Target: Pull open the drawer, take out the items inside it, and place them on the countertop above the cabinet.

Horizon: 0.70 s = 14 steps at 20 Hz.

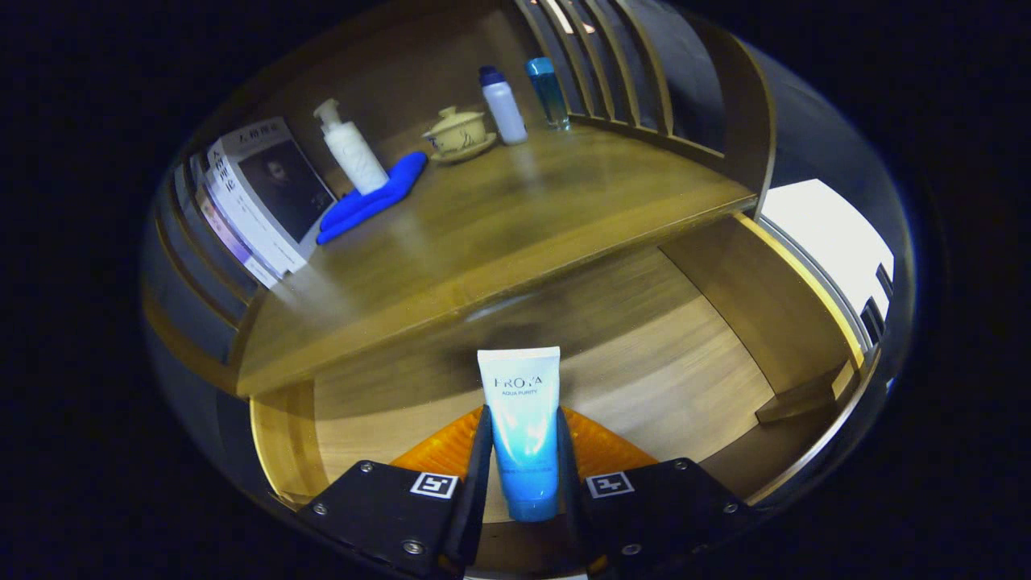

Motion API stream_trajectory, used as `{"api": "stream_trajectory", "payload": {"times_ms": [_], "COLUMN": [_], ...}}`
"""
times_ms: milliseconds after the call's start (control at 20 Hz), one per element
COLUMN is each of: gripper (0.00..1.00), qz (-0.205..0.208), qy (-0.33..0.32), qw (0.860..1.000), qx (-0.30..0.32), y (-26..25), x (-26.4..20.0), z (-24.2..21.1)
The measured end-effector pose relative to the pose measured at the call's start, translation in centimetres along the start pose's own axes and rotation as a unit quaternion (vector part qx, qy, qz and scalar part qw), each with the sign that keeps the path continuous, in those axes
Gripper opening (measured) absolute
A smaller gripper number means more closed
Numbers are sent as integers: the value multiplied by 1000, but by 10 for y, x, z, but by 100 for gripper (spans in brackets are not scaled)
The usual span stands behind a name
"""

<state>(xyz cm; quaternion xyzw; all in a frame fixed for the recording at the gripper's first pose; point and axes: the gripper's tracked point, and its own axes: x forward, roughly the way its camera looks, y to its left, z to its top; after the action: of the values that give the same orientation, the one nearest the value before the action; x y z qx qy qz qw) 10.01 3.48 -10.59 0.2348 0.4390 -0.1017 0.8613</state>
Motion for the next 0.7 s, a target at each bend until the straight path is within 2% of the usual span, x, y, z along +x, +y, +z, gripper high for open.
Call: {"api": "stream_trajectory", "payload": {"times_ms": [300, 700], "gripper": [44, 43], "qz": [10, 21], "qy": [-40, -124], "qw": [999, 992], "qx": [24, 22], "y": [6, 16], "x": [-35, -82], "z": [18, 71]}}
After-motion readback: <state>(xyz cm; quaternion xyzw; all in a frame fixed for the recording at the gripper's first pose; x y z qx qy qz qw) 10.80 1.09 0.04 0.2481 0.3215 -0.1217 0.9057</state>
